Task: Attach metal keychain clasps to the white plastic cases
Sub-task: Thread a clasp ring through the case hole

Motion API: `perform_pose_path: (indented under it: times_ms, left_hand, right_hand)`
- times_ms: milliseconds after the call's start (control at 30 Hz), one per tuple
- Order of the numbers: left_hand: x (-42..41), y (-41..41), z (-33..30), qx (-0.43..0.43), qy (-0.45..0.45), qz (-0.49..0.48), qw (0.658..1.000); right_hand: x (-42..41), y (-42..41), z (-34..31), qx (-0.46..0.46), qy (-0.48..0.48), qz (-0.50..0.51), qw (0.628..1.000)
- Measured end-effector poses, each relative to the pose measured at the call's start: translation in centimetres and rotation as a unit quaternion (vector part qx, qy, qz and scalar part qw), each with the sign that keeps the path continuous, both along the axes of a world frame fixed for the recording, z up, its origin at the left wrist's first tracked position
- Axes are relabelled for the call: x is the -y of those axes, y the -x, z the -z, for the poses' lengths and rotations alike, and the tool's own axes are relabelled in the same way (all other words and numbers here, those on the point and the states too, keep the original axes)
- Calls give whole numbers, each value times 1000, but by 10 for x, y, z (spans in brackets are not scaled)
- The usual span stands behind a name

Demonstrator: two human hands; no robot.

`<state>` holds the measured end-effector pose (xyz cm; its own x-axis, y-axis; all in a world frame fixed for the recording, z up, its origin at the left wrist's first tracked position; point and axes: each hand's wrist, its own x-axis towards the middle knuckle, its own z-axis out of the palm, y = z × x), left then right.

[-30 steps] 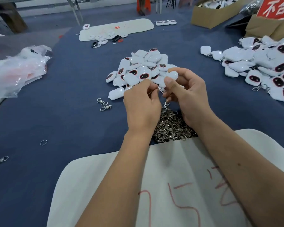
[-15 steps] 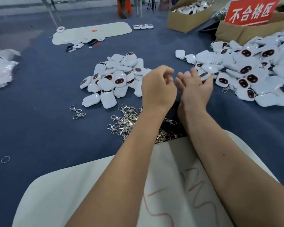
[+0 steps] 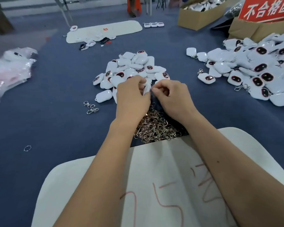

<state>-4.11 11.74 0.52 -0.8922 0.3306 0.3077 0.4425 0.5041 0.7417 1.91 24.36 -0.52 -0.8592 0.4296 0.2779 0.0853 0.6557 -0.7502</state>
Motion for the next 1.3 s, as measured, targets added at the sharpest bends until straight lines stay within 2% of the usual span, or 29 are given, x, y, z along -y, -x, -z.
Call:
perform_pose_path:
  times_ms: [133,233,300,367,467,533,600,700,833,967,1167,1300]
  left_hand:
    - [15,-6,2,71,-152,16,986]
    - [26,-8,5,96,-191,50,976]
    - [34,-8,10,53,-134,19,989]
    - [40,-7,15,-2,-24,13,1000]
    - [37,-6,17,-53,123,53,990]
    - [30,-6,15,-59,160,57,984]
    - [26,-6,15,-55,156,54,985]
    - [23,-5,18,-49,129,34,990]
    - [22,-5,19,-16,-7,20,1000]
    - [20,-7,17,31,-113,12,993]
    - [19,-7,14,59,-188,12,980]
    - [20,-6,14,72,-196,28,978]
  right_hand:
    - [4,-1,-1,-13,40,-72,997]
    - [2,1,1,-1,58,-91,994]
    - [2,0,2,-10,83,-84,993]
    - [1,1,4,-34,92,-42,994]
    - [0,3,4,-47,92,4,995]
    - [0,2,3,-39,69,4,997]
    - [0,1,3,-49,70,-8,996]
    - [0,1,3,-54,68,-37,996]
    - [6,-1,1,-61,40,-99,992]
    - [5,-1,2,-63,37,-103,992]
    - [-3,-1,2,-73,79,-98,989]
    - [-3,0,1,-73,116,-122,983]
